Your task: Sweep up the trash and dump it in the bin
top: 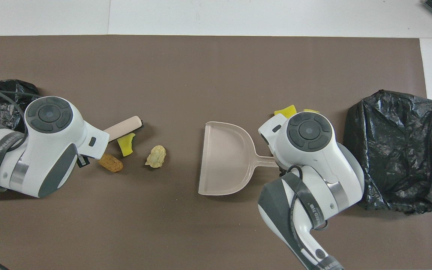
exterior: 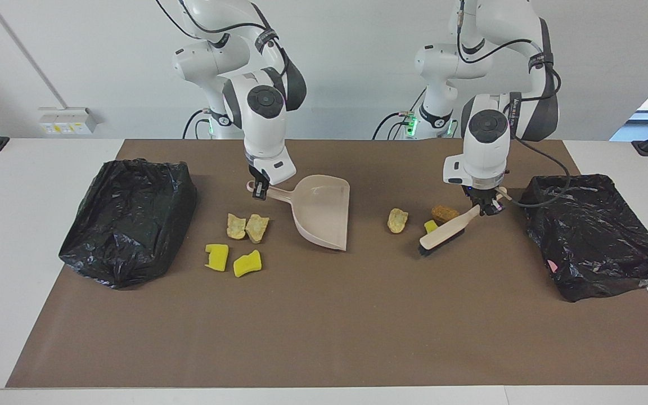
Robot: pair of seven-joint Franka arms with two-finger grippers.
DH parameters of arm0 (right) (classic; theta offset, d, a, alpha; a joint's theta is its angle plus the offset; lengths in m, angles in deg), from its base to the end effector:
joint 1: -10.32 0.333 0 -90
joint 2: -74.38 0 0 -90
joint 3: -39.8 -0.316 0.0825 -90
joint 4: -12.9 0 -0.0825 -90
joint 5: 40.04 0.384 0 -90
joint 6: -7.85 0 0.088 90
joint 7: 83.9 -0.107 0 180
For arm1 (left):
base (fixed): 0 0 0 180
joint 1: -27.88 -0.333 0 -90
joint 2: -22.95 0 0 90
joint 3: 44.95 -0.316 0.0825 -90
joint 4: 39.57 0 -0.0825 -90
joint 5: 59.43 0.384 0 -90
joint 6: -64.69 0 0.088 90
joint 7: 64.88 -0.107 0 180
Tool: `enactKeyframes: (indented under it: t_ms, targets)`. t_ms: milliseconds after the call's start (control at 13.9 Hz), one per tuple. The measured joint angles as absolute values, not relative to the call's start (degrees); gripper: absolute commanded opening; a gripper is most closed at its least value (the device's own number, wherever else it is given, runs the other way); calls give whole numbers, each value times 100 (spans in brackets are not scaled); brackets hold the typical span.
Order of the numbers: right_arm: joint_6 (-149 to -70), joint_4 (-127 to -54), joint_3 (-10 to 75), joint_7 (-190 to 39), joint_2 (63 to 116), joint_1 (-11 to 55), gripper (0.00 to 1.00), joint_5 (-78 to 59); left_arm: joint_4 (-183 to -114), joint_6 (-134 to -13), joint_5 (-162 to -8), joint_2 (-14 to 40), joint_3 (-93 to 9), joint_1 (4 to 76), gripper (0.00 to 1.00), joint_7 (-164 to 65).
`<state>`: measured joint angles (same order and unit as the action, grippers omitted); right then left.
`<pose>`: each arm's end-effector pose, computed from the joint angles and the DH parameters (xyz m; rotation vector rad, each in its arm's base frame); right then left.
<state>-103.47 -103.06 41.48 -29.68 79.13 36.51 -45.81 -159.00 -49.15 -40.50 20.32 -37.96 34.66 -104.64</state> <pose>0.5034 0.2223 0.3963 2.3381 2.0063 -0.2814 0.5291 -0.1084 0.3954 -2.4621 1.4940 0.2934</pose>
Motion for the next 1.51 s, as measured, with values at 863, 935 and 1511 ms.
enactKeyframes:
  t_ms: [863,935,1511]
  targets:
    - [-10917,-10658,4117,-3297,8039,4196,0,-4581,-16391,-3882,-4156,2519,-3821,3490,0,-5696]
    - [-10921,-10666,4116,-3368,8039,4242,0,-4581,-16505,-3886,-4189,2580,-3839,3468,0,-5546]
    - [-11020,-10714,4114,-3690,8114,4508,0,-4580,-16996,-4586,-4743,2537,-3799,3491,0,-5048]
